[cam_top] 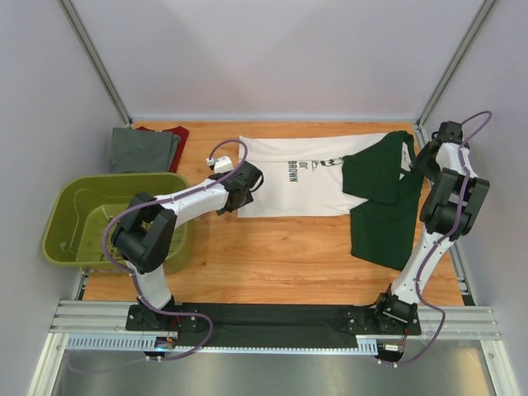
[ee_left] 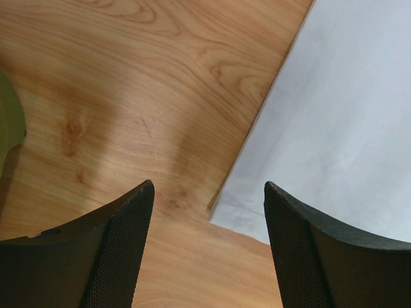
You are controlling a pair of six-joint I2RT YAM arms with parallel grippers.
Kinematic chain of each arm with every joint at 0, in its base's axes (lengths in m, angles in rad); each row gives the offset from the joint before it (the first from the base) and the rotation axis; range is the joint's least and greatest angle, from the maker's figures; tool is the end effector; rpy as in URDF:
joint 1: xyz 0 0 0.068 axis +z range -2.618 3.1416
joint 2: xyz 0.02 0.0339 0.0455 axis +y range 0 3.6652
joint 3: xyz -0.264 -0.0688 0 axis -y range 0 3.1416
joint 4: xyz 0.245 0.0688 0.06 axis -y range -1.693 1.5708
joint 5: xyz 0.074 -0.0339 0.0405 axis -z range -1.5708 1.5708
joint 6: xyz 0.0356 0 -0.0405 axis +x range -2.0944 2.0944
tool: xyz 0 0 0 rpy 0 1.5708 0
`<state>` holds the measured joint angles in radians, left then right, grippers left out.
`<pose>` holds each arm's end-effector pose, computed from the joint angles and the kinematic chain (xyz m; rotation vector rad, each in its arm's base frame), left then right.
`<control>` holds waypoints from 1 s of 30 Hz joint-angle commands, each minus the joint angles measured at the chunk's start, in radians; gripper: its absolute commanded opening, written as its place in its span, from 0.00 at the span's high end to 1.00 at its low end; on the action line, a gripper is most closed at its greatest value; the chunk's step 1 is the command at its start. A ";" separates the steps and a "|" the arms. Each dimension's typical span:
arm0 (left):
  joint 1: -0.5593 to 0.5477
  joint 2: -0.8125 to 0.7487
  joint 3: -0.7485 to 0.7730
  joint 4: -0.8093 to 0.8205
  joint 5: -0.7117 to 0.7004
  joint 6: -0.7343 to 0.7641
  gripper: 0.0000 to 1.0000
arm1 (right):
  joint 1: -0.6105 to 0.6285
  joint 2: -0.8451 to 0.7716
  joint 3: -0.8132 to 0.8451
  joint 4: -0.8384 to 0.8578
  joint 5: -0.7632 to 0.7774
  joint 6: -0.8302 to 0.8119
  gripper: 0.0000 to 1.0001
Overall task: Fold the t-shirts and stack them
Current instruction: Flatten the tshirt out
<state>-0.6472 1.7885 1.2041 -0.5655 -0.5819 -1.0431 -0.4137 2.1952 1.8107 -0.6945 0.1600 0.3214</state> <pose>0.2965 -0.1996 0.1915 -0.6317 2.3571 0.0948 0.4331 -0.1963 0.1952 1.0011 2.4517 -0.2427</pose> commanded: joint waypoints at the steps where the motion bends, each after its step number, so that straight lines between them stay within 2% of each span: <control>1: -0.002 -0.011 -0.018 0.013 0.014 -0.028 0.24 | -0.004 -0.127 -0.077 -0.019 0.038 0.008 0.22; 9: -0.002 -0.008 -0.026 0.016 0.020 -0.093 0.22 | -0.004 -0.434 -0.471 0.026 -0.001 0.097 0.25; 13: -0.002 -0.001 -0.035 0.053 0.043 -0.109 0.22 | -0.005 -0.555 -0.628 0.052 0.026 0.214 0.25; 19: 0.004 0.008 -0.066 0.107 0.079 -0.114 0.22 | -0.005 -0.719 -0.853 0.085 -0.037 0.291 0.29; 30: 0.046 -0.029 -0.153 0.208 0.172 -0.097 0.23 | -0.034 -0.798 -0.978 0.052 0.006 0.320 0.30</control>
<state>-0.6052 1.7832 1.0710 -0.4068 -0.4488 -1.1355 -0.4377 1.4410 0.8482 -0.6712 0.1394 0.6167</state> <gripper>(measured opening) 0.774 0.703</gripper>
